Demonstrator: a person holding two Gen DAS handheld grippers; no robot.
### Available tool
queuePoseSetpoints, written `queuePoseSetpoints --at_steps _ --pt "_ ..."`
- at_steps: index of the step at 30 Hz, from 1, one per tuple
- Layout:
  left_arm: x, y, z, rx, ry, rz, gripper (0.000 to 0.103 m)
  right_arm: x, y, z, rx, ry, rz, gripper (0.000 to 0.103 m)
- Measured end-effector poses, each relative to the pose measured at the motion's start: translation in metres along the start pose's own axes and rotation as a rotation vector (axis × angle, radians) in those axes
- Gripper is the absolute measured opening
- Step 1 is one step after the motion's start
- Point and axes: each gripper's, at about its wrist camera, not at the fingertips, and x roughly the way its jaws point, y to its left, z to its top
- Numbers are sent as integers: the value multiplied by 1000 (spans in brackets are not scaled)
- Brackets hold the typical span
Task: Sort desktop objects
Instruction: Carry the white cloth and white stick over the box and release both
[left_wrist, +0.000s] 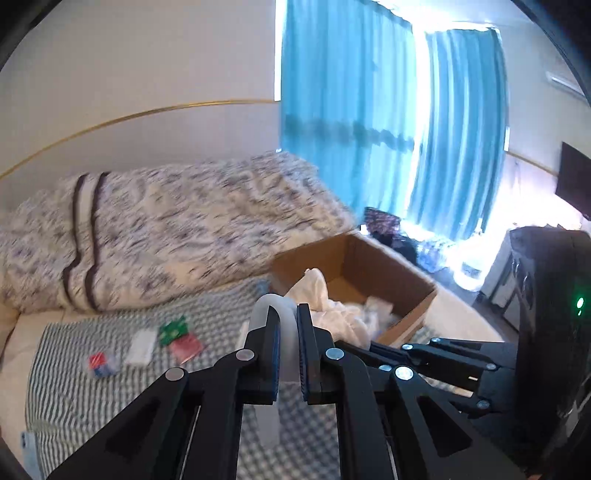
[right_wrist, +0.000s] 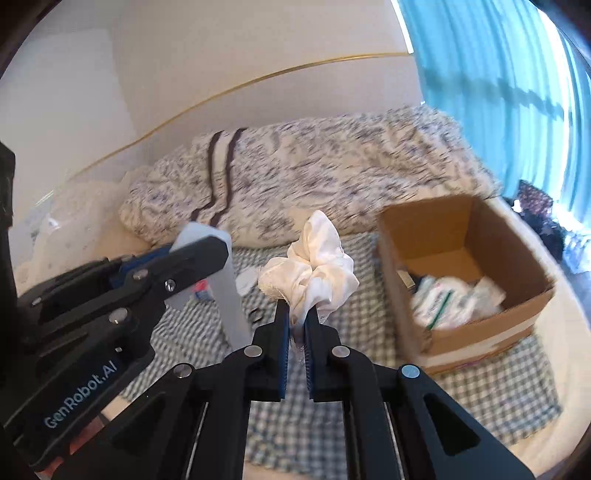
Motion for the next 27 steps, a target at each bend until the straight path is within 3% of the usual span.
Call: queuePoseSetpoints --at_steps 7,10,16,17,19,20,21,23,27 --pt "63 -52 58 59 -14 -133 8 0 -92 38 69 -22 -141 7" --pt "95 -65 75 51 11 -152 8 13 -122 45 76 -2 -198 7" --pt "164 -89 64 89 111 -161 10 49 -172 41 134 63 -230 10" --pt "179 -90 56 87 146 -153 17 55 -177 39 145 76 -236 16" --pt "203 -89 40 78 220 -122 48 67 -188 31 175 107 -270 73" --pt "212 -86 32 74 247 -84 76 69 -192 27 186 105 -288 77" --pt "215 -81 25 62 252 -48 83 72 -192 24 179 109 -307 77" --pt "213 -65 16 23 238 -21 84 75 -190 19 167 119 -310 77" --pt "193 -31 2 -76 214 10 98 72 -183 11 194 110 -283 77"
